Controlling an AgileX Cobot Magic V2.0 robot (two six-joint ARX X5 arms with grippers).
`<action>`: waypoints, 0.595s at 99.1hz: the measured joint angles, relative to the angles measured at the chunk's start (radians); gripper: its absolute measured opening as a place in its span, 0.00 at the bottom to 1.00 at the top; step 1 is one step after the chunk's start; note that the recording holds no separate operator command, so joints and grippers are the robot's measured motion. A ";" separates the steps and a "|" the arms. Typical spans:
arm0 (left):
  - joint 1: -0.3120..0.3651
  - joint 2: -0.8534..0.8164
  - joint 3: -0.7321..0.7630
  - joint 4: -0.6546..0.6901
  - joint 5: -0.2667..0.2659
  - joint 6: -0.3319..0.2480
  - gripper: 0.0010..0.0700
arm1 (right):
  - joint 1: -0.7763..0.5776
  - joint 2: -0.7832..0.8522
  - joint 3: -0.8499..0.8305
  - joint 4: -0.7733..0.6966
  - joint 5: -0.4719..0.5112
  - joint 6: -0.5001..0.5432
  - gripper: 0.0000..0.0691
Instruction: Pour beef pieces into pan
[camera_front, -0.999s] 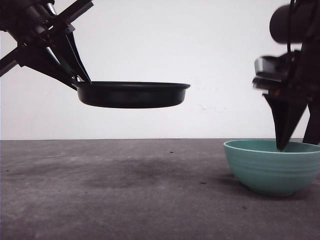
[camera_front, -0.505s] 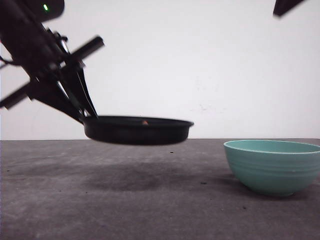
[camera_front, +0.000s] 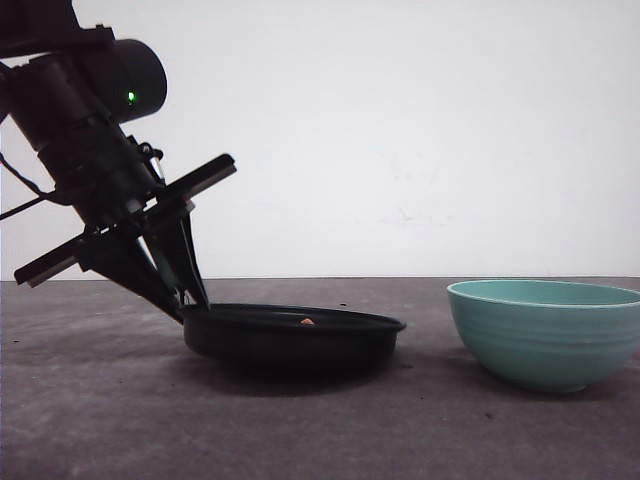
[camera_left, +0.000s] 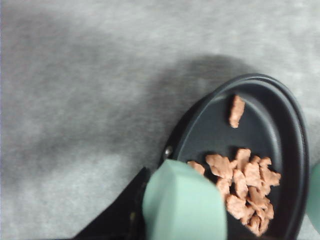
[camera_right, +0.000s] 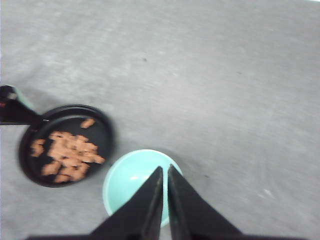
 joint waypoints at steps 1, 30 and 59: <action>0.000 0.000 0.000 -0.001 -0.002 0.000 0.06 | 0.000 0.000 0.000 -0.001 0.000 0.000 0.02; 0.001 0.000 0.006 -0.029 -0.044 -0.023 0.32 | 0.000 0.001 0.000 0.016 0.001 0.000 0.02; 0.001 0.000 0.006 -0.027 -0.021 -0.038 0.85 | 0.000 0.001 0.000 0.047 0.001 0.000 0.02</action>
